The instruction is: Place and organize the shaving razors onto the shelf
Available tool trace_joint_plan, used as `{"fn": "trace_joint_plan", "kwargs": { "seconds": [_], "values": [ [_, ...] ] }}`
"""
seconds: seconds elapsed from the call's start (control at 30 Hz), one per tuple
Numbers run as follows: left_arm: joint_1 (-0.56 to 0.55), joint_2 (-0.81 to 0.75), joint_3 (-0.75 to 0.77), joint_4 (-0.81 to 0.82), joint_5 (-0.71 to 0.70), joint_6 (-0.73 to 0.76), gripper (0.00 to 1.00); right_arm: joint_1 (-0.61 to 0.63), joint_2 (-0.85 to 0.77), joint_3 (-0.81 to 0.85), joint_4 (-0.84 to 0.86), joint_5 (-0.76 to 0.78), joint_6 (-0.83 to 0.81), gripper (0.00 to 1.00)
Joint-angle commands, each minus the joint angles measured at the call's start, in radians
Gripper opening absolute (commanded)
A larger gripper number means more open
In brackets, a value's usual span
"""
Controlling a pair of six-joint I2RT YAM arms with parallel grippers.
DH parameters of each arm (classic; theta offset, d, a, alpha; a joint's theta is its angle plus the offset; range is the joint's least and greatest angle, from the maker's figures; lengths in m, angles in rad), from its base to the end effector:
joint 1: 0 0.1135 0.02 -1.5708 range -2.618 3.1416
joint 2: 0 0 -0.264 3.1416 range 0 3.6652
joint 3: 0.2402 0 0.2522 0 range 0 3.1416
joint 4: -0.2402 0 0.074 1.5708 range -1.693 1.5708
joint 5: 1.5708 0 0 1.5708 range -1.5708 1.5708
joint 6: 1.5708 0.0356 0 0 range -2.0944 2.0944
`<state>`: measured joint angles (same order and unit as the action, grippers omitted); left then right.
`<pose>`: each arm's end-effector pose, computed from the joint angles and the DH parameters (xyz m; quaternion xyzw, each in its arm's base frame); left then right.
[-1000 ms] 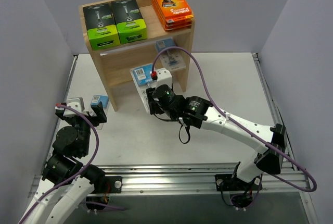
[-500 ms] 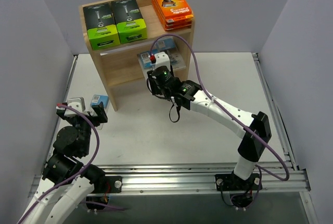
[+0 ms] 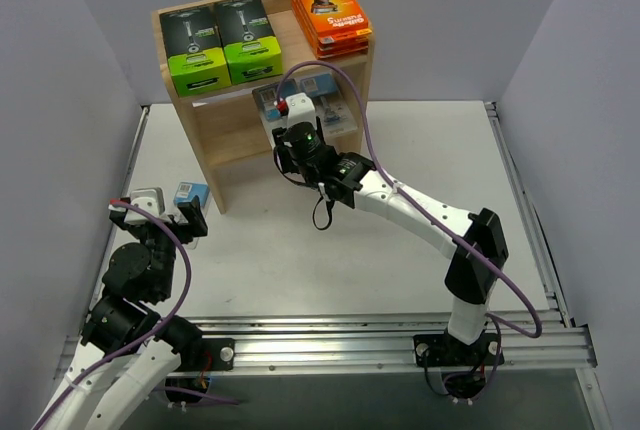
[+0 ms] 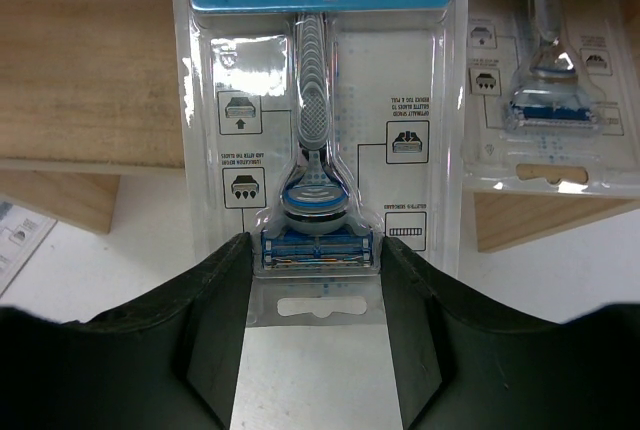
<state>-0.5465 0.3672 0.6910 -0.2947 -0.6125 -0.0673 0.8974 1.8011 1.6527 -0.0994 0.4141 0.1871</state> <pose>0.0874 -0.0292 0.3461 -0.0524 0.6967 -0.0064 0.7154 0.2823 0.3309 0.3675 -0.1501 0.7679 0.1713 0.5987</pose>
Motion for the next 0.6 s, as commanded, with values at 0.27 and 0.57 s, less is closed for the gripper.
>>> {"fn": "trace_joint_plan", "kwargs": {
  "seconds": [0.27,0.57],
  "values": [
    [-0.007,-0.007,-0.002,0.048,0.0,0.004,0.94,-0.011,0.017,-0.004,0.205,0.097,-0.043,0.0],
    [-0.012,-0.005,-0.002,0.049,0.0,0.009,0.94,-0.023,0.043,-0.021,0.274,0.112,-0.057,0.0]
  ]
}}
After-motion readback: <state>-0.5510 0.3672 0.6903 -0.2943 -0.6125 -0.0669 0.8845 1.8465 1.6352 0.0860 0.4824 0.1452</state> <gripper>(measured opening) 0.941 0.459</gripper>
